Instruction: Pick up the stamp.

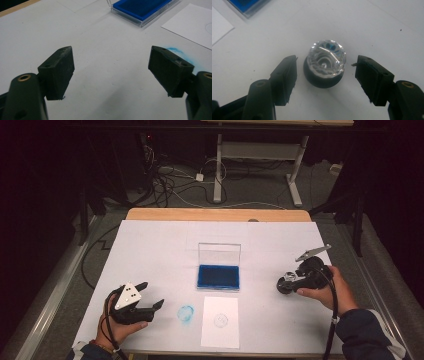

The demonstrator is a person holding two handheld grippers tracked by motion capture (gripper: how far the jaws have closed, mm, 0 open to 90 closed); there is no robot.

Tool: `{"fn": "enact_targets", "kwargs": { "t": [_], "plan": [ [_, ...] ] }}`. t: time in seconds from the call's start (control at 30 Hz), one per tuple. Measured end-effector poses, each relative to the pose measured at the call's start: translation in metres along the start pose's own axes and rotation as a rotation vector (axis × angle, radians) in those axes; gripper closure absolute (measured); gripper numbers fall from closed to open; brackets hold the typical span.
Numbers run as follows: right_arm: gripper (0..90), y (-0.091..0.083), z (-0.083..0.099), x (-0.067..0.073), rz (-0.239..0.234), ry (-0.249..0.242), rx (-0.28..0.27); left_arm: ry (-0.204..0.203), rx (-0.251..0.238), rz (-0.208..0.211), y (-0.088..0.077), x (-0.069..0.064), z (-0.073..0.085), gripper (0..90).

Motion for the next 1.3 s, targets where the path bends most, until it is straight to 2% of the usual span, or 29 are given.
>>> {"fn": "enact_targets", "kwargs": {
  "t": [0.2, 0.27, 0.33, 0.37, 0.63, 1.13, 1.3],
  "plan": [
    [41.0, 0.0077, -0.0051, -0.0009, -0.024, 0.027, -0.033, 0.002, 0.000, -0.002, 0.0003, -0.0001, 0.0002, 20.2],
    [47.7, 0.0101, -0.0047, -0.0008, -0.027, 0.025, -0.042, 0.004, 0.005, -0.001, 0.0009, 0.0000, 0.0008, 20.2],
    [47.7, 0.0110, -0.0043, -0.0009, -0.029, 0.026, -0.046, 0.004, 0.006, 0.000, 0.0011, -0.0003, 0.0008, 20.2],
    [51.2, 0.0119, -0.0040, -0.0016, -0.031, 0.037, -0.055, 0.004, 0.006, 0.000, 0.0012, -0.0005, 0.0008, 20.2],
    [56.5, 0.0085, -0.0050, 0.0020, -0.032, 0.008, -0.068, 0.008, 0.011, 0.004, 0.0022, -0.0013, 0.0013, 20.2],
    [57.5, 0.0077, -0.0045, 0.0030, -0.023, -0.018, -0.063, 0.015, 0.027, 0.010, 0.0038, -0.0025, 0.0029, 20.3],
    [57.6, 0.0081, -0.0046, 0.0027, -0.019, -0.010, -0.069, 0.018, 0.028, 0.011, 0.0039, -0.0029, 0.0030, 20.3]
  ]
}}
Point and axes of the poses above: each handheld gripper's, and its own axes: y roughly forward along the jaws, z roughly out of its underside, x roughly to its left, the point moved 8 cm from there along y, roughly forward along the jaws, and after that the axes turned 2 degrees about -y, right-handed, at the moved point
